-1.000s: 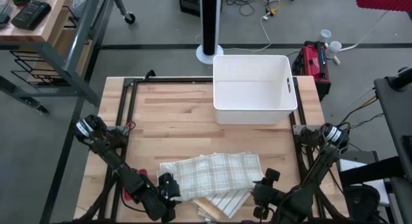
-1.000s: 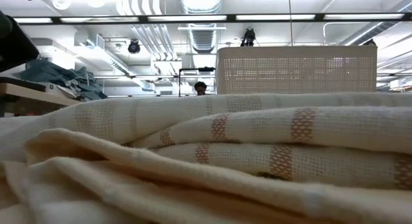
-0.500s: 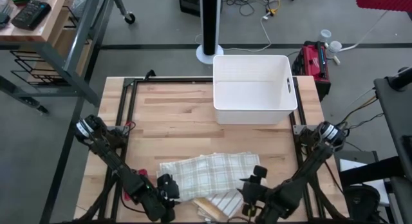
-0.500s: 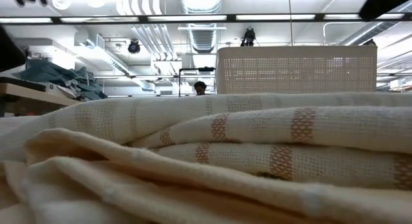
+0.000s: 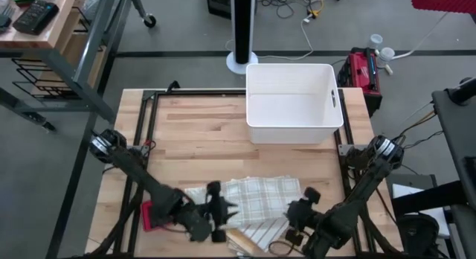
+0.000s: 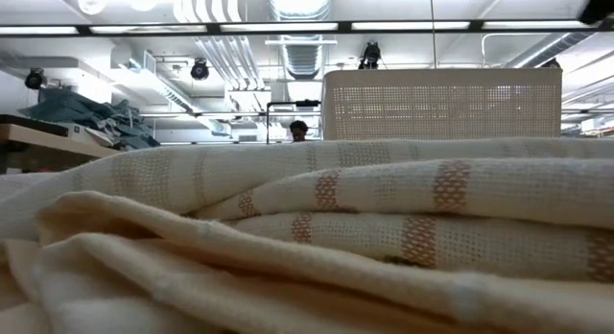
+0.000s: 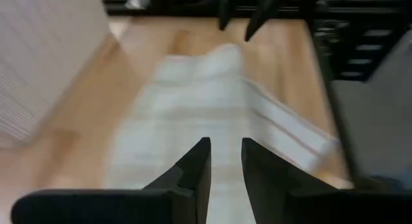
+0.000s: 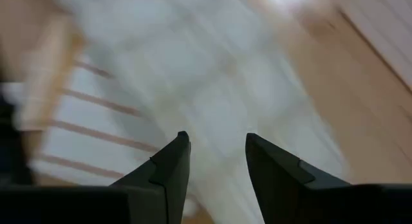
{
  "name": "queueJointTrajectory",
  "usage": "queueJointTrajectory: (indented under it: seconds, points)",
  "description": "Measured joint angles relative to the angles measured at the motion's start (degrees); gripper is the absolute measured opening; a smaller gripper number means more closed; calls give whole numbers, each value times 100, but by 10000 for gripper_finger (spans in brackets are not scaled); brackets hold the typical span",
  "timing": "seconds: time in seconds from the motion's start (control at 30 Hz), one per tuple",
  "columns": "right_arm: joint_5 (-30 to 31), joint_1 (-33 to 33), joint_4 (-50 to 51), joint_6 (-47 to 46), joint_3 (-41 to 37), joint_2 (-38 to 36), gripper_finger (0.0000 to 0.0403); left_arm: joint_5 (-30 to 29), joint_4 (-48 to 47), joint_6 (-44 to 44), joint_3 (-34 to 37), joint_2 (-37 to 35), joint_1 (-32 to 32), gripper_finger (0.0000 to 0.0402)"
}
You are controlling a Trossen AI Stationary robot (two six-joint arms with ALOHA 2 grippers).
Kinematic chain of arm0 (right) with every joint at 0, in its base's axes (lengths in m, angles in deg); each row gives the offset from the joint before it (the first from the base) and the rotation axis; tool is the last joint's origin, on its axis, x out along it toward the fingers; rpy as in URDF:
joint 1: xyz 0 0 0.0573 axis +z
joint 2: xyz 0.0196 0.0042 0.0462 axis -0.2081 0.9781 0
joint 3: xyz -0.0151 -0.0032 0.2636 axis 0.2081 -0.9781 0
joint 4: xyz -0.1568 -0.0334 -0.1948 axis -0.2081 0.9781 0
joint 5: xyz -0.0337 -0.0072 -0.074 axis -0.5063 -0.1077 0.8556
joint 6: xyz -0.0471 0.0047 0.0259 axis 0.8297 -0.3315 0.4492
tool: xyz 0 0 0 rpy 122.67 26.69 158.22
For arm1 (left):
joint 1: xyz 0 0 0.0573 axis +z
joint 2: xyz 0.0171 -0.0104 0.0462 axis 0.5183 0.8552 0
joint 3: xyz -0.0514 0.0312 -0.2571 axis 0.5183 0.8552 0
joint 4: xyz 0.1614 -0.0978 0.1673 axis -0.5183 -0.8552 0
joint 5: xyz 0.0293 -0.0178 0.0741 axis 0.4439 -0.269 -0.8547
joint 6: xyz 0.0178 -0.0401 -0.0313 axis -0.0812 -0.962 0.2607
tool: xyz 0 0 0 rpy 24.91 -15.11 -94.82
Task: Fold towel
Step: Fold the light brown kitchen towel
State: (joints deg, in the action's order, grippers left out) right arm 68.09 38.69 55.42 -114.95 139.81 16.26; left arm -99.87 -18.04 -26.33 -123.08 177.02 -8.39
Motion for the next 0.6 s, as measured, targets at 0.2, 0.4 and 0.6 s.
queueJointTrajectory:
  seconds: [0.2,0.4,0.6]
  points:
    - [-651,-5,1629,-1696,-11,-47,134,139,-11,337,33,0,705,78]
    - [-1031,54,1956,-2222,-142,-474,124,994,-1,340,154,2,1048,79]
    - [-940,140,1642,-2939,-896,-1190,116,1228,-30,474,181,2,956,81]
